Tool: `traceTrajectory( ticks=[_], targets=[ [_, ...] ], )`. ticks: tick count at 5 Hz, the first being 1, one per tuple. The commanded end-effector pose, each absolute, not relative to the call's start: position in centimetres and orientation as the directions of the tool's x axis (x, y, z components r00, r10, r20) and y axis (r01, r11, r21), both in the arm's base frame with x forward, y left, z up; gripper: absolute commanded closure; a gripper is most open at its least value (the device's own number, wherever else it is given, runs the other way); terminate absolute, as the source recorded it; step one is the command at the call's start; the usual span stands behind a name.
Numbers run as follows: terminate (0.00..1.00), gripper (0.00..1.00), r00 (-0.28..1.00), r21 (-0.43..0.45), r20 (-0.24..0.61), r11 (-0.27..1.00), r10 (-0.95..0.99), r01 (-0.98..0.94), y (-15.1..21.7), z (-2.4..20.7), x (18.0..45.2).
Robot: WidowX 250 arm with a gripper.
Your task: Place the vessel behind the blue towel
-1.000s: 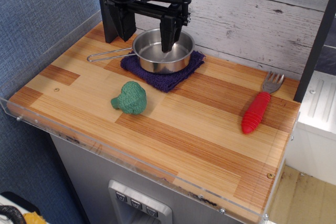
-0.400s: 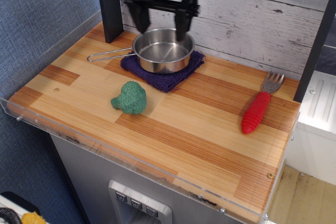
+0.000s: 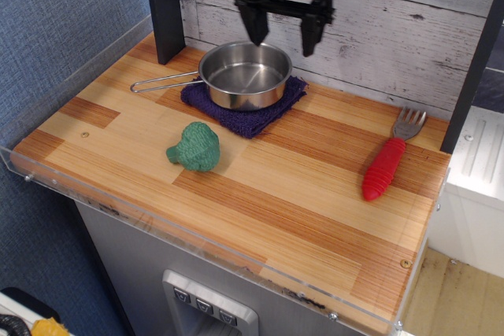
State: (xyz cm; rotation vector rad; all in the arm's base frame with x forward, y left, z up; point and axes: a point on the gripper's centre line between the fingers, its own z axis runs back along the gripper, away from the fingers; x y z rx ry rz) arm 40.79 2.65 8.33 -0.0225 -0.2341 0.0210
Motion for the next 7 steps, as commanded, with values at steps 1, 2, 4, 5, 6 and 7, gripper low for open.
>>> traceTrajectory(
  ticks=[1,2,4,5,6,7],
  targets=[
    [0.0,0.0,0.973,-0.016,0.231,1.0,-0.003,0.007,0.9,7.9,42.2],
    [0.0,0.0,0.981,0.009,0.196,1.0,-0.003,0.001,1.2,7.1,41.6],
    [0.0,0.0,0.977,0.009,0.215,1.0,0.012,-0.015,2.1,8.2,41.0],
    [0.0,0.0,0.985,0.022,0.173,1.0,-0.005,0.001,1.9,6.9,40.3],
    [0.0,0.0,0.991,0.043,0.134,0.999,-0.017,0.011,1.9,5.6,40.1],
    [0.0,1.0,0.991,0.041,0.131,0.999,-0.011,0.006,2.0,5.4,40.1]
  ],
)
